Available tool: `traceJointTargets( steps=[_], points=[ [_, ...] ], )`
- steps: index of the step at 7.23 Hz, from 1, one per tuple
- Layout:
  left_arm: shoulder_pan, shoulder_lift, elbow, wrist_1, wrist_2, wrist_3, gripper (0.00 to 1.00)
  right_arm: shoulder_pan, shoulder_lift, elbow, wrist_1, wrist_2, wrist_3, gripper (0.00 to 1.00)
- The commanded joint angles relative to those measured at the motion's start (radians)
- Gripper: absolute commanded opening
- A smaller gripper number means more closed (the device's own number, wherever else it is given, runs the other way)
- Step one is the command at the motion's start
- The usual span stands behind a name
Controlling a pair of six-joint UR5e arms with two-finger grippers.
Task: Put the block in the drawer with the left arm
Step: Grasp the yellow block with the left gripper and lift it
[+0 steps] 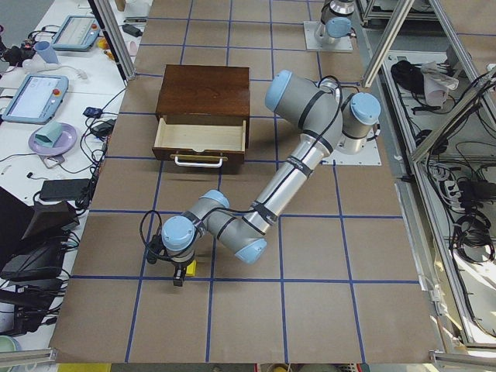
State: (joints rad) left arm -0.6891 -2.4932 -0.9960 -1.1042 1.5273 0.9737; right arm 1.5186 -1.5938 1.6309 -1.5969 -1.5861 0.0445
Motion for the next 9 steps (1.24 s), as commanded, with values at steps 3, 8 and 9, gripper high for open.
traceJointTargets(
  steps=[3, 8, 9],
  points=[
    [0.000, -0.004, 0.000, 0.001, 0.010, -0.003, 0.00, -0.001, 0.000, 0.000, 0.000, 0.000, 0.000, 1.00],
    [-0.013, 0.115, 0.004, -0.107, 0.011, 0.036, 0.00, 0.000, 0.000, 0.000, 0.000, 0.000, 0.000, 1.00],
    [-0.032, 0.164, 0.002, -0.178, 0.011, 0.030, 0.00, 0.000, 0.000, 0.000, 0.000, 0.000, 0.000, 1.00]
  ],
)
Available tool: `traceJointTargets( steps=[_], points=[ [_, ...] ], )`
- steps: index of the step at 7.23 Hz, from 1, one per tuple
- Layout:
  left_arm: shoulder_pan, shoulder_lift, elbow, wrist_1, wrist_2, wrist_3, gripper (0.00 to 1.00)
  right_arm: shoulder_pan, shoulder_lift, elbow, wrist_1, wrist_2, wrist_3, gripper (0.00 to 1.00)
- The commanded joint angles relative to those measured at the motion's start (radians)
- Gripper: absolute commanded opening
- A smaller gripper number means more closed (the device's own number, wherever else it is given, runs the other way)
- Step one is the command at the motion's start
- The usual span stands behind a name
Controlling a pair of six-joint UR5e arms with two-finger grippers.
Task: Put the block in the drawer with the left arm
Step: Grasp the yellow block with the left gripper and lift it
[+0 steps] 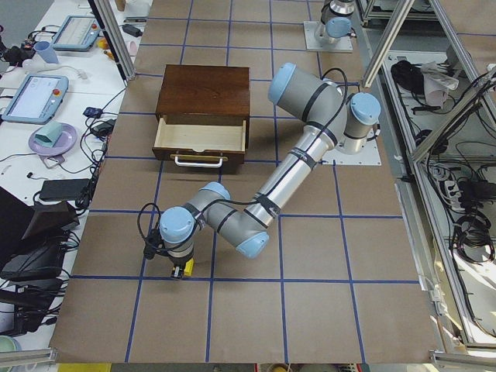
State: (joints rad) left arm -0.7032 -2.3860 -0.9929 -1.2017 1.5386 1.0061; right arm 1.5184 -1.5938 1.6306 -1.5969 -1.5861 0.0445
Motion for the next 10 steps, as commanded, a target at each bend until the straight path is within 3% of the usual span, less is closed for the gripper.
traceJointTargets(
  steps=[1, 6, 10],
  points=[
    [-0.048, 0.106, -0.001, -0.155, 0.002, -0.032, 0.00, 0.000, 0.000, 0.002, 0.000, 0.000, 0.000, 1.00],
    [-0.226, 0.322, -0.016, -0.450, 0.022, -0.382, 0.00, -0.001, 0.000, 0.002, 0.000, 0.002, 0.000, 1.00],
    [-0.395, 0.416, -0.140, -0.480, -0.020, -0.555, 0.00, 0.000, 0.000, 0.000, 0.000, 0.002, 0.000, 1.00]
  ],
)
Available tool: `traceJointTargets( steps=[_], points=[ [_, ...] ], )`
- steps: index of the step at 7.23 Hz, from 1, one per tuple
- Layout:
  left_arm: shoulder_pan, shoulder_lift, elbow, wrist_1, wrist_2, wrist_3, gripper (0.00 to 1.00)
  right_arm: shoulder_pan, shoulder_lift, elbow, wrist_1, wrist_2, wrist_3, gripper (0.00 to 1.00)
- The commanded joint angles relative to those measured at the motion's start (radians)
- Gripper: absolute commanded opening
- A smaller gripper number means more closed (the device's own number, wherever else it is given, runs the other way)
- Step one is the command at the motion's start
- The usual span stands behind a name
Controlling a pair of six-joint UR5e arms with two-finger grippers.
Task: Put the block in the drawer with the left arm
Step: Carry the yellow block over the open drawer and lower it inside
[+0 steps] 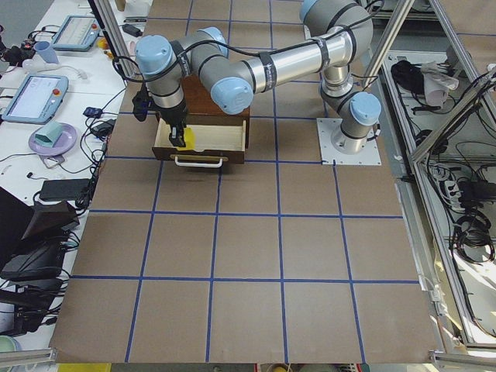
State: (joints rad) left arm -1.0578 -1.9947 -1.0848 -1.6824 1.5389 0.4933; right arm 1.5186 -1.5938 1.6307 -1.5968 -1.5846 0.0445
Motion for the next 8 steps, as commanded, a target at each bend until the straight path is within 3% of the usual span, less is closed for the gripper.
traceJointTargets(
  steps=[1, 8],
  points=[
    [-0.063, 0.025, -0.078, 0.004, -0.025, -0.094, 0.00, 0.000, 0.000, 0.001, 0.000, 0.000, 0.000, 1.00],
    [-0.079, -0.006, -0.303, 0.239, -0.028, -0.030, 0.00, 0.000, 0.000, 0.000, 0.000, -0.002, 0.000, 1.00]
  ],
)
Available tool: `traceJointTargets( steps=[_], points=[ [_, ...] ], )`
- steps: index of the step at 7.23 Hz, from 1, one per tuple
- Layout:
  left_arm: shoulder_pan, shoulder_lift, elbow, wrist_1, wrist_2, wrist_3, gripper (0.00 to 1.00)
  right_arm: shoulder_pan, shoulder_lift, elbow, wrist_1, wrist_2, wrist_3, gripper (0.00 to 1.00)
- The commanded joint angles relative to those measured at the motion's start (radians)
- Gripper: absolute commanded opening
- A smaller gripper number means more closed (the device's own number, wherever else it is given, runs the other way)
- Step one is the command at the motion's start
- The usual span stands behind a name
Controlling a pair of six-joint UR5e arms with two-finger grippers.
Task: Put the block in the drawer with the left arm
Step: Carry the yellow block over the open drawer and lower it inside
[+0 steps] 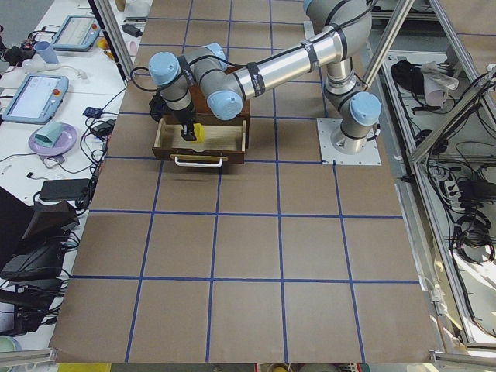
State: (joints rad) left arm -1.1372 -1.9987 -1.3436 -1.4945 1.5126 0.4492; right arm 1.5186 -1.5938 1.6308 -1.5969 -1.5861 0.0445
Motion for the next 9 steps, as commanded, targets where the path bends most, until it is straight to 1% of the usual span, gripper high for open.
traceJointTargets(
  steps=[1, 3, 4, 5, 6, 7, 8, 9],
  points=[
    [0.001, -0.006, -0.054, 0.072, -0.003, 0.029, 0.00, 0.000, 0.000, 0.001, 0.000, 0.000, 0.000, 1.00],
    [0.001, -0.018, -0.061, 0.072, -0.006, 0.029, 0.00, 0.000, 0.000, 0.000, 0.000, 0.000, 0.000, 1.00],
    [0.001, -0.023, -0.065, 0.072, -0.031, 0.028, 0.00, 0.000, 0.000, 0.000, 0.000, 0.000, 0.000, 1.00],
    [0.001, -0.026, -0.066, 0.072, -0.058, 0.028, 0.32, 0.000, 0.000, 0.000, 0.000, 0.000, 0.000, 1.00],
    [0.001, -0.025, -0.071, 0.072, -0.057, 0.028, 0.76, 0.000, 0.000, 0.000, 0.000, 0.000, 0.000, 1.00],
    [0.001, -0.025, -0.072, 0.071, -0.058, 0.026, 0.94, 0.000, 0.000, 0.000, 0.000, 0.000, 0.000, 1.00],
    [0.002, -0.020, -0.071, 0.069, -0.052, 0.025, 1.00, 0.000, 0.000, 0.001, 0.000, 0.000, 0.000, 1.00],
    [0.002, -0.005, -0.066, 0.056, -0.048, 0.022, 1.00, -0.002, 0.000, 0.000, 0.000, 0.000, 0.000, 1.00]
  ],
)
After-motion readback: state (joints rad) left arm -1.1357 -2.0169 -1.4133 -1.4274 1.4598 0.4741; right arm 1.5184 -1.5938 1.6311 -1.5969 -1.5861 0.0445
